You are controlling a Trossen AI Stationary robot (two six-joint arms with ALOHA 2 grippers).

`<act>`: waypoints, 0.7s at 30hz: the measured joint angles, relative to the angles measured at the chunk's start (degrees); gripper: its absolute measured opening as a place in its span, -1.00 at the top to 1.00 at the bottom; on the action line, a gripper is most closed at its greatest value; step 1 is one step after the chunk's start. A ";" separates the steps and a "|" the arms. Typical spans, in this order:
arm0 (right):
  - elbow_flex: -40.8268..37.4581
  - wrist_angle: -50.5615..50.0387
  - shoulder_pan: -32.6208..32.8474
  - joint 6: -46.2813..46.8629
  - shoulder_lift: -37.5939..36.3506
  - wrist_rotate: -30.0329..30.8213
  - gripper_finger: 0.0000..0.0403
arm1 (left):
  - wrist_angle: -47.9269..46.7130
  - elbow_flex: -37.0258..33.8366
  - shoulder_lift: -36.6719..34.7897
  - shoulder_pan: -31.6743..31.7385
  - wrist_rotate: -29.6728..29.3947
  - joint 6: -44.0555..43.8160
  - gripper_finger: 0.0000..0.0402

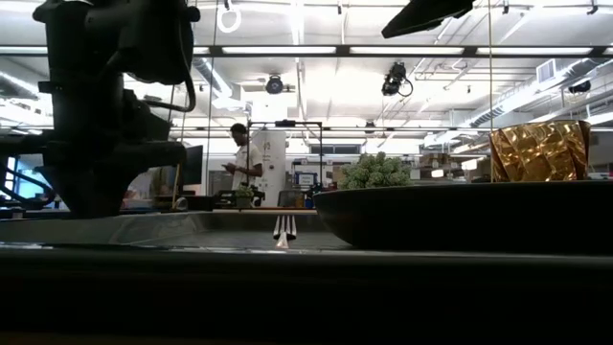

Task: Pick and place plate/cup/fork/spoon on tray
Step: Put the yellow spoon on the left side of the orange spoon

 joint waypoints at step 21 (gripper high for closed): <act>0.00 -0.02 0.00 0.00 0.00 -0.04 0.24 | -5.33 6.68 0.39 4.75 -3.82 9.52 0.72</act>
